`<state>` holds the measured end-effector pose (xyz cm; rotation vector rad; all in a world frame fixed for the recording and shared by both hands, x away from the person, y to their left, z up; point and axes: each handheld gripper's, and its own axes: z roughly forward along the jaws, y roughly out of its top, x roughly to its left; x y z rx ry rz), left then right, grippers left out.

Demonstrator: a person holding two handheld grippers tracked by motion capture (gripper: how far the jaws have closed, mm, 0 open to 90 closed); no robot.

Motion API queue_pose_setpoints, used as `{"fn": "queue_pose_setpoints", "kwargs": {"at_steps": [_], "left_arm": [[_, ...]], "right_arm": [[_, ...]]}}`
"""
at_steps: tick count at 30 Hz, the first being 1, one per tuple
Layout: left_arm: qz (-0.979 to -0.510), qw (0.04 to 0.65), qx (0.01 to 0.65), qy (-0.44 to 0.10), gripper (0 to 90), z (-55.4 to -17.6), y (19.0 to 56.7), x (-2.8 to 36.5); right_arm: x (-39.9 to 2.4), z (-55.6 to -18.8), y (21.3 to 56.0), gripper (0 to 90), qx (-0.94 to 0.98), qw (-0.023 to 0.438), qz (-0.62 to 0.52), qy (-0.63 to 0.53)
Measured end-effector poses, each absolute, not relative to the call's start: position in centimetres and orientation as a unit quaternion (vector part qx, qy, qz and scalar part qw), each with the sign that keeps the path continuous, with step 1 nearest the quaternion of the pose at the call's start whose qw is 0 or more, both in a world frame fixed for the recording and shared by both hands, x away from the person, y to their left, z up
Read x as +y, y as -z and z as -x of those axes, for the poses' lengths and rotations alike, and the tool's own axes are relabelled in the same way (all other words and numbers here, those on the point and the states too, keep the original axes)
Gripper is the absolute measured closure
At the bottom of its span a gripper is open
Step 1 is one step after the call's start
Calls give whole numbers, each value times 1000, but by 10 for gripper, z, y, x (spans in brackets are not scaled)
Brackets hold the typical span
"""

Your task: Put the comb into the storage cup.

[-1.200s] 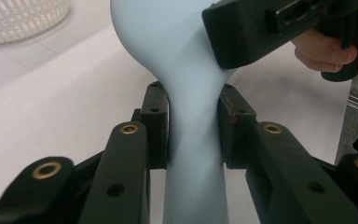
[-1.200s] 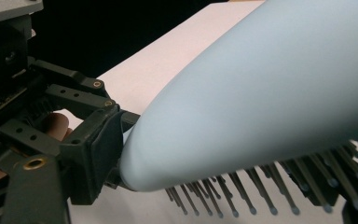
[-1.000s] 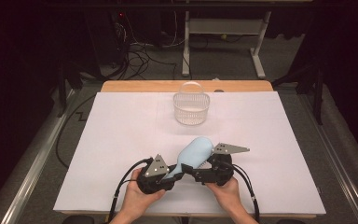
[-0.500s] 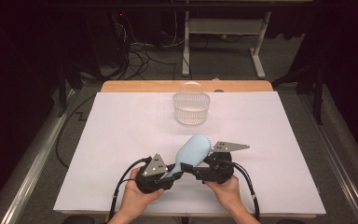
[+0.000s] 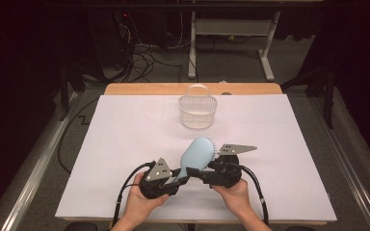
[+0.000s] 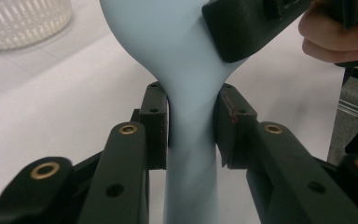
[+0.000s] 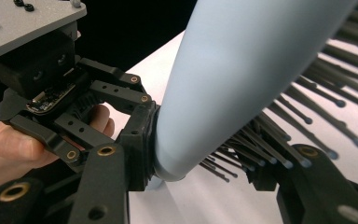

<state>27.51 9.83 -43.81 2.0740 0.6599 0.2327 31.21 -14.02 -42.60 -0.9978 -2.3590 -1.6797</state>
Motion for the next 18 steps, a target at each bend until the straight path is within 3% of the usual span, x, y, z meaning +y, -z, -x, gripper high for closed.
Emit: {"fn": "queue_pose_setpoints", "kwargs": {"at_steps": [9, 18], "left_arm": [[-838, 467, 269, -89, 643, -276, 438, 99], [-836, 470, 272, -86, 550, -276, 438, 101]], "right_arm": [[-140, -312, 426, 564, -772, 40, 321, 547], [-143, -313, 424, 578, -770, 39, 326, 547]]}}
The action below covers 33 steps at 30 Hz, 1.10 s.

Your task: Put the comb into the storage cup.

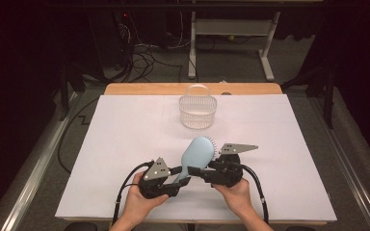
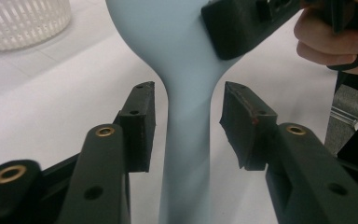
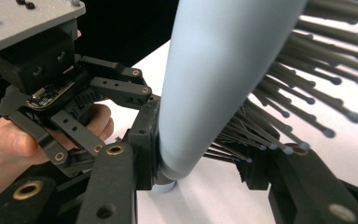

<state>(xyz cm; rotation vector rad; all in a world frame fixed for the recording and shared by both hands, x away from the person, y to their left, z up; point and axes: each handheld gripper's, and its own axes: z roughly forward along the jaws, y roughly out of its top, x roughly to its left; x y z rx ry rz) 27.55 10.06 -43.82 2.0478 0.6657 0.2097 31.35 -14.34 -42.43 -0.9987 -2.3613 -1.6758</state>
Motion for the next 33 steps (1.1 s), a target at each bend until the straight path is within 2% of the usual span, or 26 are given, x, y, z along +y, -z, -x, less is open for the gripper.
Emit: {"fn": "queue_pose_setpoints", "kwargs": {"at_steps": [14, 22, 27, 33], "left_arm": [[-827, 470, 289, -110, 349, -275, 436, 105], [-828, 465, 292, -110, 329, -277, 436, 108], [-824, 466, 301, -115, 284, -278, 435, 112], [-820, 470, 306, -117, 282, -278, 434, 118]], "right_arm": [[-152, -318, 416, 577, -766, 36, 329, 550], [-155, -323, 412, 576, -776, 24, 330, 536], [-159, -324, 409, 576, -780, 18, 332, 531], [-165, -327, 404, 575, -776, 18, 336, 533]]}}
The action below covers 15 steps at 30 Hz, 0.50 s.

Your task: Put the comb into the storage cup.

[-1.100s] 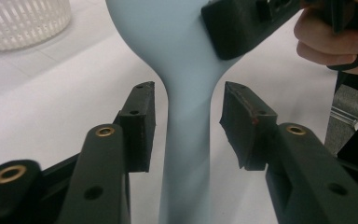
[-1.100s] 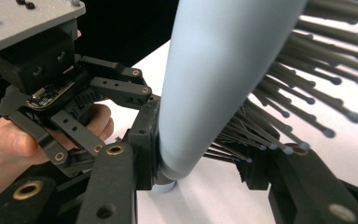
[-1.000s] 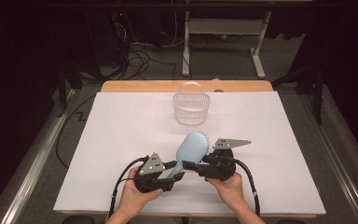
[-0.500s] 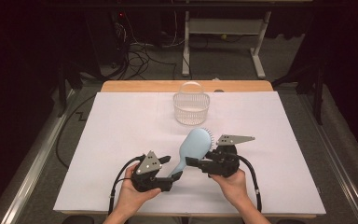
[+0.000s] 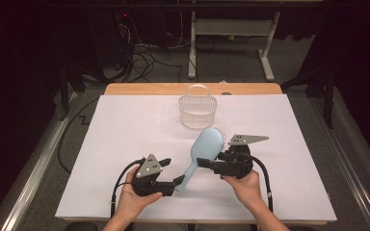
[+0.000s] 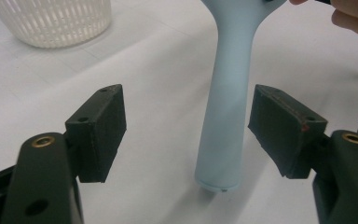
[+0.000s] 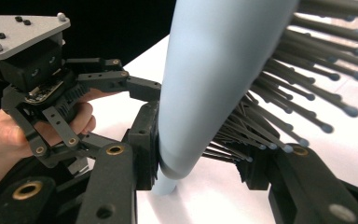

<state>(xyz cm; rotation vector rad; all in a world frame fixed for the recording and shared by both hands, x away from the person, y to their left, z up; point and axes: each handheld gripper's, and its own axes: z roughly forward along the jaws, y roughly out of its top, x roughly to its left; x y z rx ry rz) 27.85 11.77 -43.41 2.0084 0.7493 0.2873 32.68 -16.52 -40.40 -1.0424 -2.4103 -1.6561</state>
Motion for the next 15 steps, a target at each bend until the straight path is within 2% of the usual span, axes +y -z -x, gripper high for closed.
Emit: {"fn": "queue_pose_setpoints", "kwargs": {"at_steps": [15], "left_arm": [[-811, 465, 327, -138, 245, -281, 433, 140]], "right_arm": [[-183, -328, 394, 572, -777, -8, 357, 519]]}}
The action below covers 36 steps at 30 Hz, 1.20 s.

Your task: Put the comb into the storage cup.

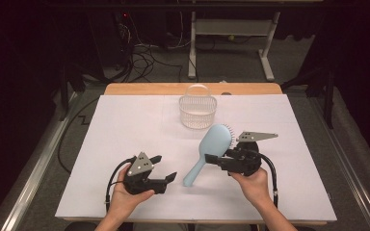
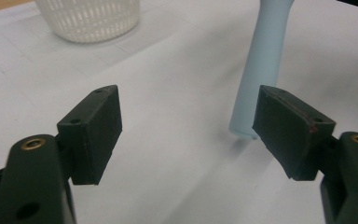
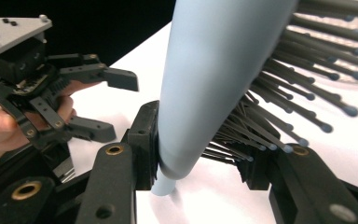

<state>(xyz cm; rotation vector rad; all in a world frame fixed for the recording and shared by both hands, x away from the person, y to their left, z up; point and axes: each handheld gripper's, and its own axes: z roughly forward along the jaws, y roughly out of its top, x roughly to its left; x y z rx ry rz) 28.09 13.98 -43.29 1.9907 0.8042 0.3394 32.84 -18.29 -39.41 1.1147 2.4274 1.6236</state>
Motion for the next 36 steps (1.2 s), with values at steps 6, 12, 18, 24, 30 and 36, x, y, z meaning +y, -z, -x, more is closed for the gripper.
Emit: {"fn": "queue_pose_setpoints", "kwargs": {"at_steps": [6, 12, 18, 24, 30, 36], "left_arm": [[-806, 463, 338, -147, 231, -284, 434, 151], [-798, 463, 352, -157, 191, -286, 435, 161], [-794, 445, 372, -182, 191, -289, 437, 173], [-787, 446, 384, -185, 190, -293, 438, 181], [-780, 446, 396, -189, 180, -295, 440, 191], [-768, 444, 413, -206, 180, -295, 443, 202]], "right_arm": [[-188, -330, 387, 570, 774, 22, -365, -516], [-191, -331, 382, 569, 775, 27, -369, -513], [-198, -332, 380, 568, 774, 34, -374, -511], [-203, -335, 379, 568, 771, 37, -381, -510], [-206, -337, 374, 567, 770, 45, -382, -508], [-211, -339, 372, 566, 770, 54, -388, -503]]}}
